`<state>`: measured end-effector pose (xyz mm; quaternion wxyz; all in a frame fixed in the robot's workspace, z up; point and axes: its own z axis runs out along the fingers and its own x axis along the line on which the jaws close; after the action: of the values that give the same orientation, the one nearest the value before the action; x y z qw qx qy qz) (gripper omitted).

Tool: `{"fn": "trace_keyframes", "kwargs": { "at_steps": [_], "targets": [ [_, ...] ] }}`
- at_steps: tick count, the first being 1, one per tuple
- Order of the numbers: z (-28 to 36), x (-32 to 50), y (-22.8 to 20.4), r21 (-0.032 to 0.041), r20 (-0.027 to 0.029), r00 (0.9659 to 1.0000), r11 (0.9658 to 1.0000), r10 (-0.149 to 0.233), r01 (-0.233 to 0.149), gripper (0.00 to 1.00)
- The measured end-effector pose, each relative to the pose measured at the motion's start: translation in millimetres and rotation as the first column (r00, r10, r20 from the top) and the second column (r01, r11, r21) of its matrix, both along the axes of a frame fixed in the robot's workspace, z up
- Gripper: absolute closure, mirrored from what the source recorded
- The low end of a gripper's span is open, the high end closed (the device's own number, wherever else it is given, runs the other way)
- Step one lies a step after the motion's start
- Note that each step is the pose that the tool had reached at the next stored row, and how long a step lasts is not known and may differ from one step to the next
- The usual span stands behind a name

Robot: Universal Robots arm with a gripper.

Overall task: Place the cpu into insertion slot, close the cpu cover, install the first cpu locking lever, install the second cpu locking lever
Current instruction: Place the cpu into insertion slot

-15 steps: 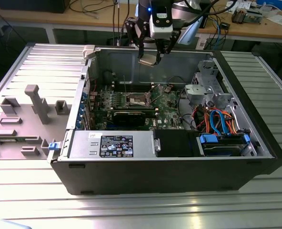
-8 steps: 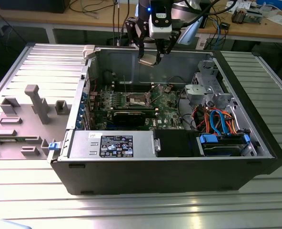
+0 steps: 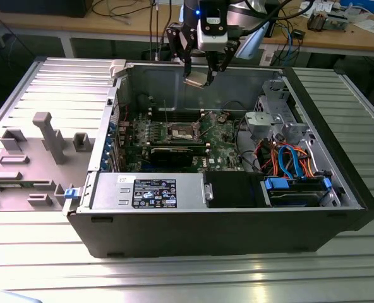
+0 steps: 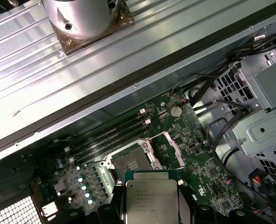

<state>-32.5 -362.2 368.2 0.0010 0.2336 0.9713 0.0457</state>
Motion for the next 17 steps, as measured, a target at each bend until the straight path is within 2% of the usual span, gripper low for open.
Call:
{"fn": "trace_keyframes", "kwargs": {
  "at_steps": [7, 13, 17],
  "targets": [
    [0.0, 0.0, 0.0, -0.0001, -0.0001, 0.9996, 0.9996, -0.03, 0.03, 0.45],
    [0.0, -0.1, 0.0, 0.0, 0.0, 0.9992, 0.9992, -0.039, 0.039, 0.45],
    [0.0, -0.1, 0.0, -0.0002, -0.0001, 0.9965, 0.9965, -0.083, 0.083, 0.45]
  ]
}}
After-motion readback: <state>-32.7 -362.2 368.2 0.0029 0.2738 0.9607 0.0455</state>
